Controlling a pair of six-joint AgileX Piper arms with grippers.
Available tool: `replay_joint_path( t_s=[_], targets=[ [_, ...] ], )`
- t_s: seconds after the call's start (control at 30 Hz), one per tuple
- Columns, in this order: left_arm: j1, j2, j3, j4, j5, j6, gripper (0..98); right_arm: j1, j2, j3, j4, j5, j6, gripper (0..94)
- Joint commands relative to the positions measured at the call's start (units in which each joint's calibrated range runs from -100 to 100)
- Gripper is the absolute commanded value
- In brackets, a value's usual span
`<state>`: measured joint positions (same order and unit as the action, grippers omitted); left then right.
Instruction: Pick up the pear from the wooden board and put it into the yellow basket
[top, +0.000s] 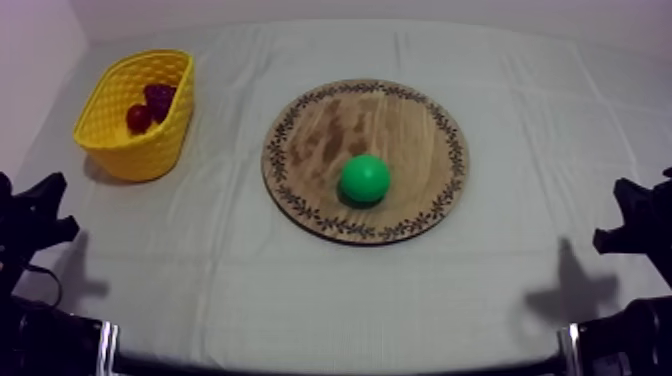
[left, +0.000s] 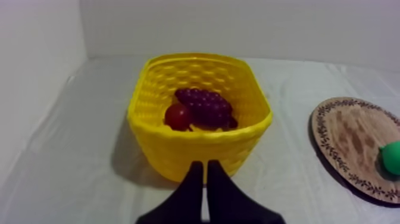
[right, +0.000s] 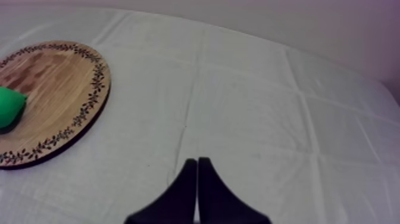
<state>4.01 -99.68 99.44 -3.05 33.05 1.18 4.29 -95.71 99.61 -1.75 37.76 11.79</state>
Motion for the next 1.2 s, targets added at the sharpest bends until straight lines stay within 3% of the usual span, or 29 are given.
replay_joint_path(
  t_s=[0.0, 0.17, 0.43, 0.57, 0.93, 1.17],
  targets=[
    [0.5, 1.1, -0.3, -1.56, -1.1, 1.3, 0.0, 0.0, 0.0, 0.1, 0.0, 0.0, 0.0, 0.5],
    [0.2, 9.3, -3.8, -5.05, -7.7, 3.7, 0.0, 0.0, 0.0, 0.1, 0.0, 0.0, 0.0, 0.5],
    [0.9, 27.3, -22.4, -5.97, -7.3, 4.5, 0.0, 0.0, 0.0, 0.1, 0.0, 0.0, 0.0, 0.5],
    [3.0, 36.4, -35.2, -5.85, -2.1, 4.3, 0.0, 0.0, 0.0, 0.1, 0.0, 0.0, 0.0, 0.5],
    [12.5, 61.0, -70.6, -4.45, 19.8, 1.0, 0.0, 0.0, 0.0, 0.1, 0.0, 0.0, 0.0, 0.5],
    [18.8, 75.3, -85.6, -3.39, 26.6, 0.1, 0.0, 0.0, 0.0, 0.1, 0.0, 0.0, 0.0, 0.5]
  ],
)
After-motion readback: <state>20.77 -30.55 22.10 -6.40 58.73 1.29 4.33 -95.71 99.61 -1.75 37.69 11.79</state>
